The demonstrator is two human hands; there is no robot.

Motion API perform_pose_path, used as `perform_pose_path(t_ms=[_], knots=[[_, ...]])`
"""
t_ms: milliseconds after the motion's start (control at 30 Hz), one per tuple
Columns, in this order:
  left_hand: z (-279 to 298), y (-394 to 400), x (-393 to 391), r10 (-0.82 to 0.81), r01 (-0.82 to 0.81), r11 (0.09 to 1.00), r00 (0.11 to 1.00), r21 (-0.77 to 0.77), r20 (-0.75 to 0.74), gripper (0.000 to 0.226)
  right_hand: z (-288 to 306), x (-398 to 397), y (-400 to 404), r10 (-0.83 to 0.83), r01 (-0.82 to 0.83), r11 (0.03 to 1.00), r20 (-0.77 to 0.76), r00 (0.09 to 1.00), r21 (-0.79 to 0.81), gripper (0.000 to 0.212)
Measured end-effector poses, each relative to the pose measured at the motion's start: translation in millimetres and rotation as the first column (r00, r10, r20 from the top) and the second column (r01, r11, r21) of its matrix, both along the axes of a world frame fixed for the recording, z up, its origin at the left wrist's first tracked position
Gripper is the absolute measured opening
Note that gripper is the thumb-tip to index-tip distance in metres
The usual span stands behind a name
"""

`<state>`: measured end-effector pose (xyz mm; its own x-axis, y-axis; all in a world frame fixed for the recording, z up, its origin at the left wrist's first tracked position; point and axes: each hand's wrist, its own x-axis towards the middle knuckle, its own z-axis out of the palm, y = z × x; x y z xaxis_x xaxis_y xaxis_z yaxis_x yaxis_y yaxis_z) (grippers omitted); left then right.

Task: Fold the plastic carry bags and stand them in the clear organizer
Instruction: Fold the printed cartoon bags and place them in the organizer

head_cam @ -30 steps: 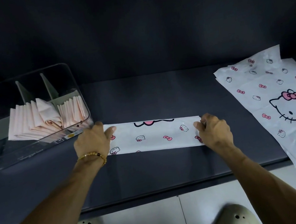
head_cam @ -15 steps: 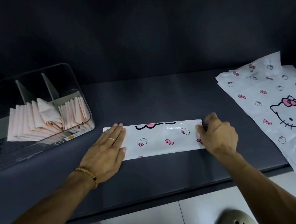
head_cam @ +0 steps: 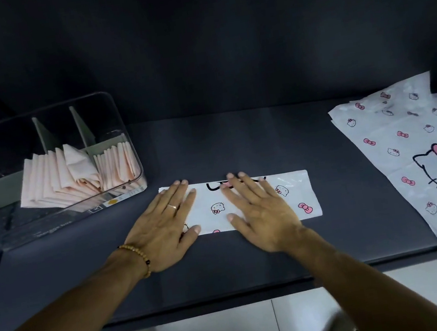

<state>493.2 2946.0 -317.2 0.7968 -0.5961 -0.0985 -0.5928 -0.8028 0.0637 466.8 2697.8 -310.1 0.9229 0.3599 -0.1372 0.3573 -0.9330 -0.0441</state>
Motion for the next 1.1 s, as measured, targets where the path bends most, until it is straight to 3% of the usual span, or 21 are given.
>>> perform_pose_path(t_ms=[200,333,433,533,667,767,900,967,1000,1100], knots=[[0,2,3,-0.035,0.035,0.999,0.999,-0.02,-0.019,0.058,3,-15,-86,-0.117,0.114,0.989,-0.036,0.992,-0.094,0.067],[3,9,7,-0.094,0.093,0.995,0.994,-0.021,-0.055,0.068,2,-16,-104,-0.217,0.211,0.971,-0.046,0.975,-0.108,0.073],[10,16,12,-0.131,0.126,0.99,0.988,-0.055,-0.086,0.053,6,-16,-101,-0.257,0.248,0.96,-0.052,0.965,-0.13,0.073],[12,14,13,-0.143,0.141,0.99,0.986,-0.033,-0.084,0.039,21,-19,-78,-0.28,0.287,0.953,0.081,0.957,-0.097,0.068],[20,-5,5,-0.091,0.09,0.996,0.996,-0.014,-0.024,0.033,35,-30,-12,-0.112,0.07,0.988,0.329,0.938,0.136,0.044],[29,-21,-5,-0.028,0.028,0.999,0.999,0.035,-0.019,0.035,33,-33,35,0.031,-0.052,0.996,0.252,0.967,0.078,0.045],[42,-37,-16,0.05,-0.047,0.997,0.997,0.06,-0.058,0.039,38,-29,40,-0.069,0.054,0.996,0.235,0.97,0.072,0.02],[47,-36,-15,0.058,-0.061,0.998,0.987,-0.012,-0.15,0.045,39,-29,29,-0.165,0.142,0.98,0.171,0.971,0.14,0.006],[50,-33,-13,0.07,-0.099,0.99,0.963,-0.099,-0.261,0.047,38,-31,23,-0.225,0.198,0.956,0.107,0.968,0.218,0.01],[58,-22,-12,0.058,-0.333,0.868,0.805,-0.368,-0.591,0.054,37,-37,3,-0.359,0.382,0.742,-0.154,0.92,0.551,0.016]])
